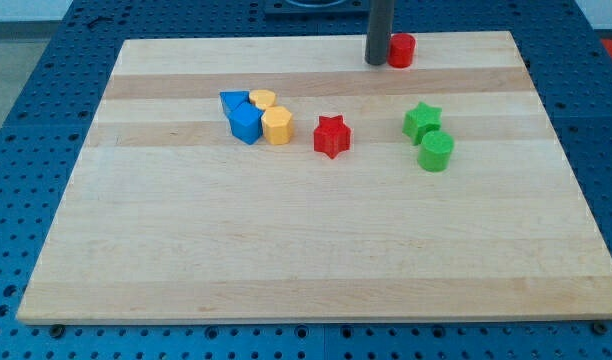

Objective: Move the red star and red circle up a bit

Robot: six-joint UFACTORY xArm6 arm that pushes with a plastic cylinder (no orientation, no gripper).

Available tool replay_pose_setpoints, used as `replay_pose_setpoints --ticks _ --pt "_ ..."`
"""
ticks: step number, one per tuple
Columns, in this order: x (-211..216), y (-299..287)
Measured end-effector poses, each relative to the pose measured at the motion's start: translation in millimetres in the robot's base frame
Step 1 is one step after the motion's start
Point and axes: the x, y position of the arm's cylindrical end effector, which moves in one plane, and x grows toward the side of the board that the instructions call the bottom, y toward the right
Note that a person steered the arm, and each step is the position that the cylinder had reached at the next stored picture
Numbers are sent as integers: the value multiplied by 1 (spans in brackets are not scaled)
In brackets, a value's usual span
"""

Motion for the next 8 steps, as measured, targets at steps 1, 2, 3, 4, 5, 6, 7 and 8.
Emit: replay_pose_setpoints --ticks 1,2,3,4,5,6,7,8 --pt "63 -15" --pt "117 -20" --pt "167 -32" --pt "180 -90" --pt "163 -102" --pt "159 -72" --pt "158 -31" --pt "134 -36"
